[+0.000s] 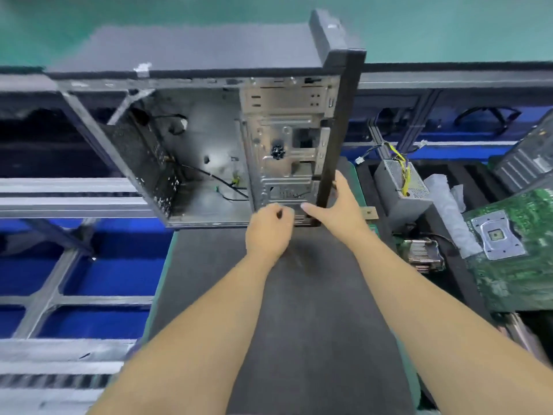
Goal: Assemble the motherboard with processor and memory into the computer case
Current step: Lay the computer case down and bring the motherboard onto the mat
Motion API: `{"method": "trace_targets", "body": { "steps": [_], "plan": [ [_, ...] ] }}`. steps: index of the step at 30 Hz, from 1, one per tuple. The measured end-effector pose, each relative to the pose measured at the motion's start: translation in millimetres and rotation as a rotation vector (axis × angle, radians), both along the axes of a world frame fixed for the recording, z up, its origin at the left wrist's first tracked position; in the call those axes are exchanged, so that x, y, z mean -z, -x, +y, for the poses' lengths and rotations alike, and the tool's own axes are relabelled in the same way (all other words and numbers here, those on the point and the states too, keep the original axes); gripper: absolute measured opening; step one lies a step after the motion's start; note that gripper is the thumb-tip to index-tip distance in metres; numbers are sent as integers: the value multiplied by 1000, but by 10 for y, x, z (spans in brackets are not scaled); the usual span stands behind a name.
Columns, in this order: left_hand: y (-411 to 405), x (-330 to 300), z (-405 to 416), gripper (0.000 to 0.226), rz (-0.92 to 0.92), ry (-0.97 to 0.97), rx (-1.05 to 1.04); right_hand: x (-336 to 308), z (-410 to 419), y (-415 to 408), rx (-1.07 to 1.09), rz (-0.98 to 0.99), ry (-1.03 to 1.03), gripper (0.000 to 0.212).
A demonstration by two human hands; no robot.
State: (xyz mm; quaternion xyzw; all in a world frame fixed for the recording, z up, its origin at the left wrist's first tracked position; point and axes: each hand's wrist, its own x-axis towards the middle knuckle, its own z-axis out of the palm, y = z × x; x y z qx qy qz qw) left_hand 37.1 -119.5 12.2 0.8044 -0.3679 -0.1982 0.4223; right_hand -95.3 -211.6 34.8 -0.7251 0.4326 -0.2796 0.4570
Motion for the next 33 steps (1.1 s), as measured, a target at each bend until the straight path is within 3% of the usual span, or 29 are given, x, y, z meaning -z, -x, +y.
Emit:
{"method": "trace_targets", "body": {
  "steps": [3,5,10,12,14,21,24,28,33],
  "plan": [
    [-777,-456,232,33,-169,59,-246,-122,62,-374,216,-234,-116,93],
    [-1152,-661,344,30,-282,74,-286,-216,16,-536,368,-312,-102,90],
    [-1479,-735,458,22,-620,14,-134,-305,-110,-667,480,-317,-49,25],
    [-1533,-673,450,24,-559,38,-172,-292,-122,-667,481,-304,-26,23],
    [-1567,-624,421,25,-374,94,-197,-284,-127,-668,501,-301,-20,22],
    [-1067,-547,103,29,-138,64,206,-315,-91,-603,511,-238,4,28],
    [-796,-559,-37,39,-31,107,143,-322,-75,-588,535,-181,47,33],
    [-726,-631,-141,44,-27,156,0,-342,-44,-549,546,-125,62,31],
    [-702,-704,-124,47,-68,171,11,-393,21,-462,608,-34,161,40]
  ]
}}
